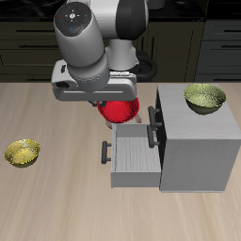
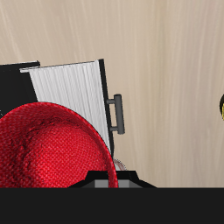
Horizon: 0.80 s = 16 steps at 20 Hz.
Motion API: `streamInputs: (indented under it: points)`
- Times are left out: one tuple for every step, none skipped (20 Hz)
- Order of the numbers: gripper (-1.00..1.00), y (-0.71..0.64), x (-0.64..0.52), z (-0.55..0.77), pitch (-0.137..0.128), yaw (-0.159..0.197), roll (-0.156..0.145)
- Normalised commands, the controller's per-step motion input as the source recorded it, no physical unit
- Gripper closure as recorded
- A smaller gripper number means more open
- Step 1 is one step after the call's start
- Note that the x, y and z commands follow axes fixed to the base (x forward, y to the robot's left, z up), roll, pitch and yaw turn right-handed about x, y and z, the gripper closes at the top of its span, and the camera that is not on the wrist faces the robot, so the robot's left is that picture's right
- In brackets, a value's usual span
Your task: Place the red bowl in the bottom drawer of the white cabinet and close the drawer
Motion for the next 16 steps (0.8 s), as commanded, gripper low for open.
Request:
streamInputs:
  points:
    - [1.00, 0.21, 0.14, 0.11, -0.046, -0.010, 0.018]
    - [1.00, 0.23, 0.12, 0.06, -0.032, -0.003, 0.027]
    - [1.00, 0.13, 0.08, 0.15, -0.102, 0.028, -0.061]
    - [1.00, 0.24, 0.11, 0.11, -0.055, -0.021, 0.053]
    - [1.00, 0.15, 0.21, 0.00, 0.040, -0.008, 0.003]
    - [1.00, 0.29, 0.23, -0.02, -0.018, 0.022, 0.000]
    - [1.00, 0.17, 0.19, -0.08, 0.005, 0.005, 0.043]
    - [1.00, -0.03, 0.14, -0.06, 0.001, 0.003, -0.020]
    - [1.00, 0.12, 0.14, -0.06, 0.000, 0.012, 0.018]
    - [1.00, 0.17, 0.24, -0.14, 0.011, -0.047, 0.082]
    - [1.00, 0.09, 0.15, -0.10, -0.001, 0.027, -0.012]
    - [1.00, 0.07, 0.18, -0.18, 0.038, -0.007, 0.020]
    - [1.00, 0.16, 0.13, -0.18, 0.020, -0.021, 0.059]
    - [1.00, 0.10, 0.12, -0.13, 0.014, 0.019, 0.037]
    - [1.00, 0.32, 0.33, -0.35, 0.041, -0.052, 0.126]
    - [1.00, 0.04, 0.11, -0.11, -0.002, 0.006, -0.003]
